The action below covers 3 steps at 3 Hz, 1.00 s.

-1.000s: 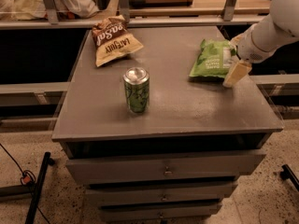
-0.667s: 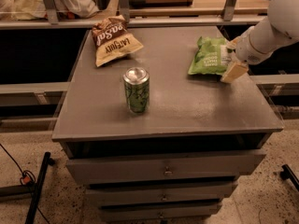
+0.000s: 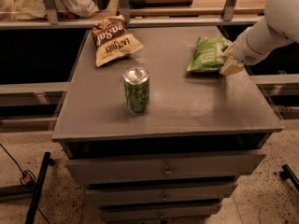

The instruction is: Move green rice chip bag near brown chip bag

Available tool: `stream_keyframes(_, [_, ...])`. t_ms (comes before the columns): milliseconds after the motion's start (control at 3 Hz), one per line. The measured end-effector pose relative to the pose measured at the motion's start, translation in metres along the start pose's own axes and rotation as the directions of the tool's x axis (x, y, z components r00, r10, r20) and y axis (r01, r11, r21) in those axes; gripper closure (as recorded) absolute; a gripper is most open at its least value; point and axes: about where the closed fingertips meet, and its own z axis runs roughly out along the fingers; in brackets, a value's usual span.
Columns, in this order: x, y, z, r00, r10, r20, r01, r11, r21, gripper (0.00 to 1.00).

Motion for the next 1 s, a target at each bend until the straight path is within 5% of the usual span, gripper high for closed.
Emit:
stream_keyframes(333, [-0.016, -0.003, -0.013, 1.0, -0.008, 0.029, 0.007, 0.9999, 0.012, 1.0])
stream_keyframes(1000, [-0.047, -0.02, -0.05, 0.979, -0.007, 0.203, -0.012, 0.9959, 0.089, 1.0])
